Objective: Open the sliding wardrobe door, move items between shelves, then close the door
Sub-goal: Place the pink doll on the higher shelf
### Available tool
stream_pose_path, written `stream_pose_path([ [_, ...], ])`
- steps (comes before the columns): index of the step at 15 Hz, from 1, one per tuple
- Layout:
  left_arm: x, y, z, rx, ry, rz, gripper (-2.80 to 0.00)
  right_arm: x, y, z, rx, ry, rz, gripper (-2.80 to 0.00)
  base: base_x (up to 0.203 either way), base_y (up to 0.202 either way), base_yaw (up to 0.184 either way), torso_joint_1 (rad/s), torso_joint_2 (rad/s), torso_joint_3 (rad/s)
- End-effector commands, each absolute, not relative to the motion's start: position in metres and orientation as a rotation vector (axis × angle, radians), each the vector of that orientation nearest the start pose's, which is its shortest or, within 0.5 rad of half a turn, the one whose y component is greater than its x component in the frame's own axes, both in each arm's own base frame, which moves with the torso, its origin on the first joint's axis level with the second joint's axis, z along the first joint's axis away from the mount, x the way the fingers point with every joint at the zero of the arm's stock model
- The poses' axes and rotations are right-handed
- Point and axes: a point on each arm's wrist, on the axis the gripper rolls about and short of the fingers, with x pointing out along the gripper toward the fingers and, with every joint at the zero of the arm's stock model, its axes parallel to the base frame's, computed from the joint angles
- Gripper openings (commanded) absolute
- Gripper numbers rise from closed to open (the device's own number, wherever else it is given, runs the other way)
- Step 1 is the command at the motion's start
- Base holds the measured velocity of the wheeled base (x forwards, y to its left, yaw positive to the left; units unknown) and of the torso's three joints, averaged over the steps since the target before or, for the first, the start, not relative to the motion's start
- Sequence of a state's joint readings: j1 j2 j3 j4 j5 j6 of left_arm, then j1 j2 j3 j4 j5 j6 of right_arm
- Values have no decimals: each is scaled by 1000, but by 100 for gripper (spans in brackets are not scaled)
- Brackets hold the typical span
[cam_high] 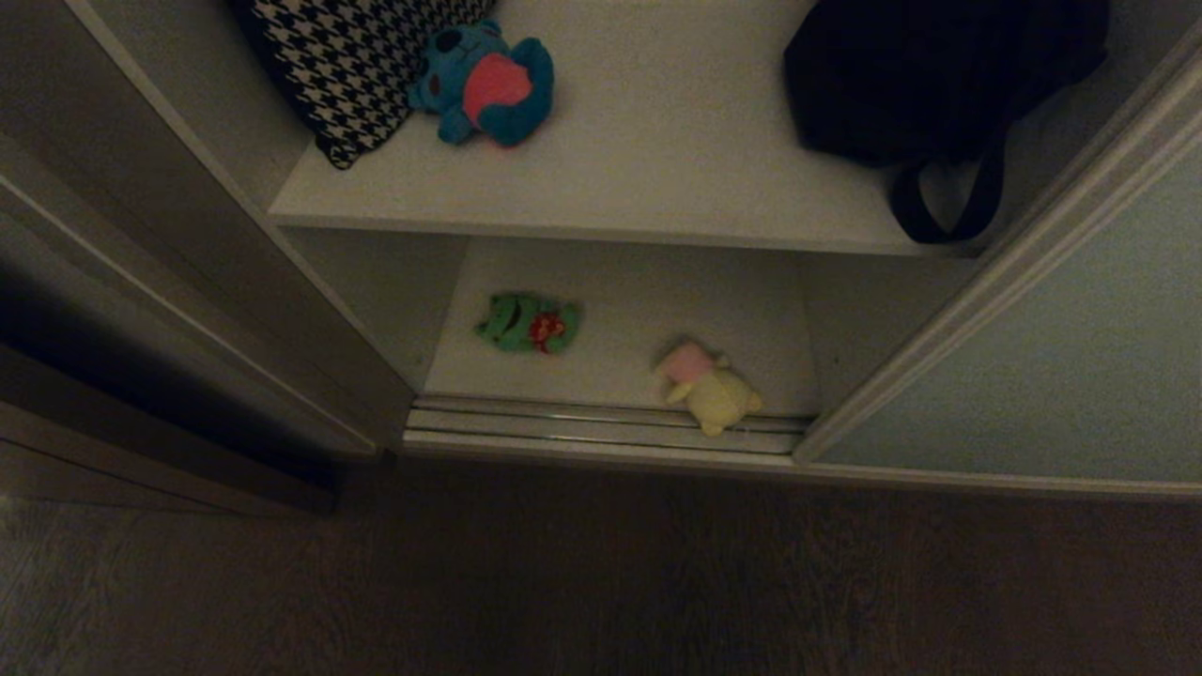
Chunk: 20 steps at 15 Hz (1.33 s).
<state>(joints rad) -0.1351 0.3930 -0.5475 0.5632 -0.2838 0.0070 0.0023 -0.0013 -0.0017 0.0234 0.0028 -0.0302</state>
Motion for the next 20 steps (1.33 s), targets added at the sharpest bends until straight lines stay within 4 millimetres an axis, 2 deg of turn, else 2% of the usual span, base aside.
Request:
stream_pose_path([
  [1, -16, -4, 163, -1, 438, -426, -280, -23, 0, 74, -31, 20, 6, -280, 0, 0, 0, -2, -2, -188],
  [4, -5, -6, 151, 9, 518, -447, -280, -23, 0, 73, -31, 21, 6, -280, 0, 0, 0, 2, 3, -192],
  [7, -5, -6, 151, 10, 521, -448, -280, -23, 0, 73, -31, 21, 6, -280, 0, 0, 0, 1, 3, -196],
  [12, 18, -10, 146, 10, 619, -470, -280, -23, 0, 74, -31, 20, 6, -280, 0, 0, 0, 1, 0, -193],
  [20, 38, -14, 145, 59, 715, -507, -280, -23, 0, 73, -31, 21, 5, -280, 0, 0, 0, 4, 1, -200],
])
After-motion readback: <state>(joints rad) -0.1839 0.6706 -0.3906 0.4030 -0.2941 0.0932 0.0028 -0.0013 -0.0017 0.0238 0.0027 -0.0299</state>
